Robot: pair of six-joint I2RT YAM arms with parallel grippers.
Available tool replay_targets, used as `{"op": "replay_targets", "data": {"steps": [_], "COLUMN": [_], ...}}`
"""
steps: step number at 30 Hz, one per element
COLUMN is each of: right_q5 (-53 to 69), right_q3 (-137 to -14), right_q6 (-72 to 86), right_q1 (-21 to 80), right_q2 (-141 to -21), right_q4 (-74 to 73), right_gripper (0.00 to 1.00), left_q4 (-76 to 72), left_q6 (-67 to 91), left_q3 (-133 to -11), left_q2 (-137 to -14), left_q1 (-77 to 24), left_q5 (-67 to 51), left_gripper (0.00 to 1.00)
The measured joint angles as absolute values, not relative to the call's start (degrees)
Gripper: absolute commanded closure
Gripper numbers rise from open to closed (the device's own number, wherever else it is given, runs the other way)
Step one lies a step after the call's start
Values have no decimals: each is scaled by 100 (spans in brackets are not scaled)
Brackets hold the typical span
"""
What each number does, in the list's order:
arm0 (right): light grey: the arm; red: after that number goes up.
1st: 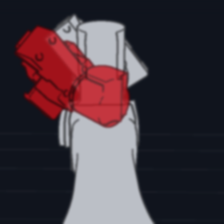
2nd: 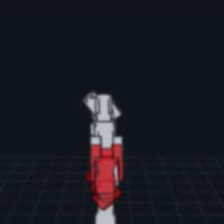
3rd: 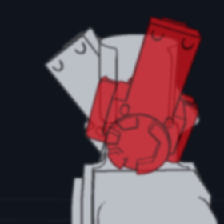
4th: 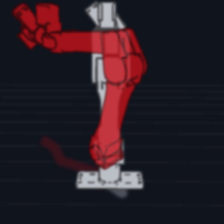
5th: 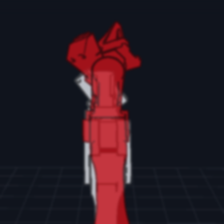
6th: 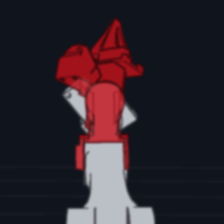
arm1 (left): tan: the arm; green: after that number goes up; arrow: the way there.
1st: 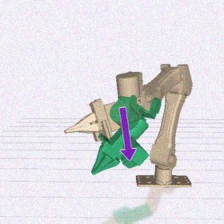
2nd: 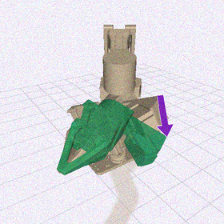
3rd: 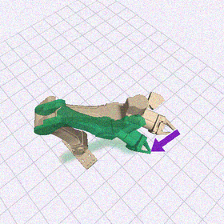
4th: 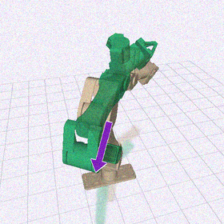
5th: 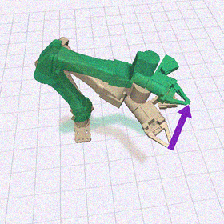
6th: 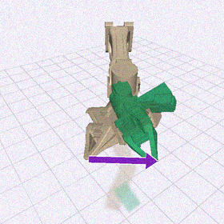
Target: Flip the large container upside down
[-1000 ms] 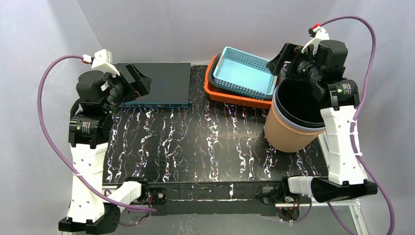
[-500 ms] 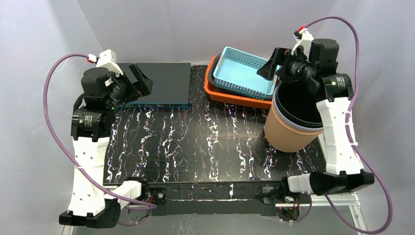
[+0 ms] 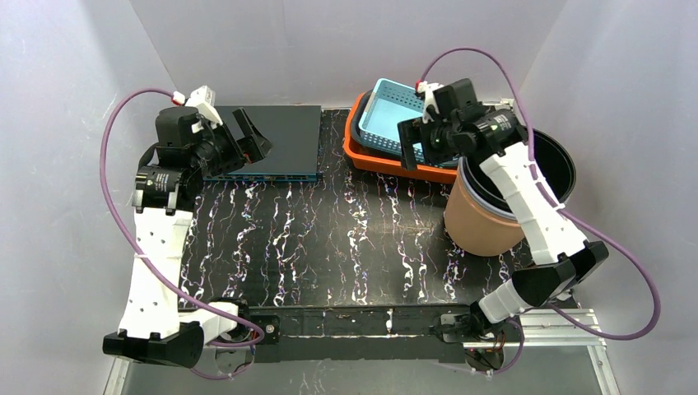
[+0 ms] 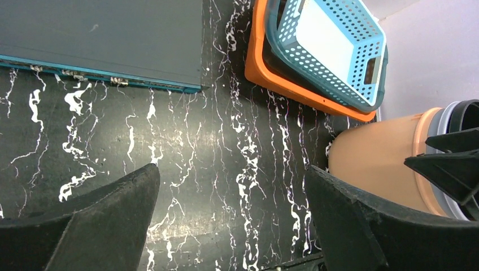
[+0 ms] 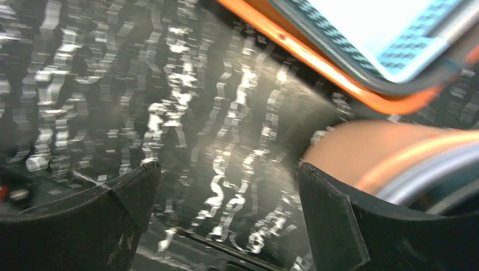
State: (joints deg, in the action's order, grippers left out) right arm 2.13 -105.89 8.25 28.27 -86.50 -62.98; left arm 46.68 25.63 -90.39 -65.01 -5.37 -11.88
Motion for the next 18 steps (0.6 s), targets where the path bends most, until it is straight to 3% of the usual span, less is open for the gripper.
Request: {"op": "replay_targets", "data": {"steps": [7,18], "right_q5": [-2558,-2615], "right_q3": [-10311,-9011], "right_q6": [534,709], "right_q1": [3719,3682], "right_q2": [-8606,-7599], "right_q4": [-6543,-5618], "right_gripper": [1,1], "left_q4": [4670,4663], "left_q6": [2578,2578], "left_q3": [-8882,-8746], "left_q2": [-6490,-6396], "left_q1": [-537,-537], "left_q5": [-1271,-1271], "left_gripper": [2,2]}}
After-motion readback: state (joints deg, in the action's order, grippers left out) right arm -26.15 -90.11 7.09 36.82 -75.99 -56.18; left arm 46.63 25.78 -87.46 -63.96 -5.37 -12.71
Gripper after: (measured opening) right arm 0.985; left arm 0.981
